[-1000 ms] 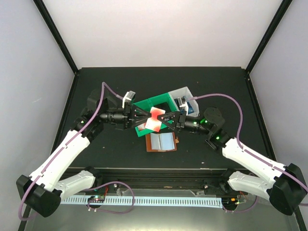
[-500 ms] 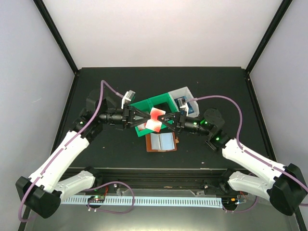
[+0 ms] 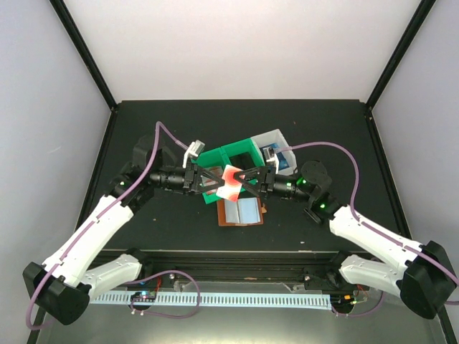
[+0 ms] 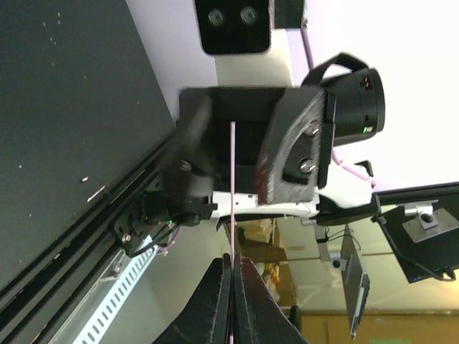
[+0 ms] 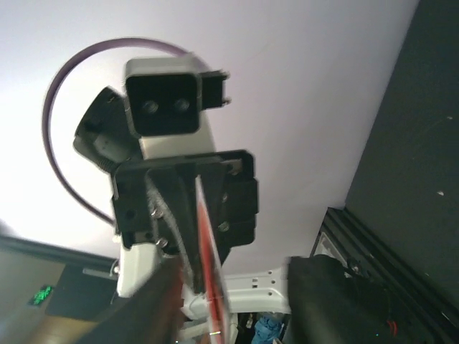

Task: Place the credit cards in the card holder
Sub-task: Insert the credit card into the card holder.

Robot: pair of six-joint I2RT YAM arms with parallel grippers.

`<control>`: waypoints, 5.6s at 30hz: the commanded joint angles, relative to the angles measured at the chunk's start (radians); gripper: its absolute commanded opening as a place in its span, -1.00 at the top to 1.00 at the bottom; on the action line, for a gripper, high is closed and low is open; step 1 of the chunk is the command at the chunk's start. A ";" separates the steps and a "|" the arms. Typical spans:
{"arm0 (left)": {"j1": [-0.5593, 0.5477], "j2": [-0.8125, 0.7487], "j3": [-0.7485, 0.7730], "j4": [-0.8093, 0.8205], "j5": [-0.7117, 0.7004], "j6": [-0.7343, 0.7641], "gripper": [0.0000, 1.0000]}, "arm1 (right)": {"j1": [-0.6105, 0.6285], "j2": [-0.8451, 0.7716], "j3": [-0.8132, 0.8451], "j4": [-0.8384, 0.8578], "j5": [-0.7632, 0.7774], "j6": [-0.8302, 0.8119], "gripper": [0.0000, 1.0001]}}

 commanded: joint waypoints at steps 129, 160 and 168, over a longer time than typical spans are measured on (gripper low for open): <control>-0.438 0.549 -0.368 0.491 -0.945 -0.012 0.90 | 0.226 0.501 0.124 -0.974 0.856 -0.617 0.19; -0.450 0.609 -0.380 0.546 -0.891 -0.067 0.91 | 0.214 0.384 0.061 -0.878 0.808 -0.539 -0.09; -0.450 0.629 -0.388 0.657 -0.806 -0.050 0.87 | 0.210 0.427 0.050 -0.844 0.761 -0.536 -0.09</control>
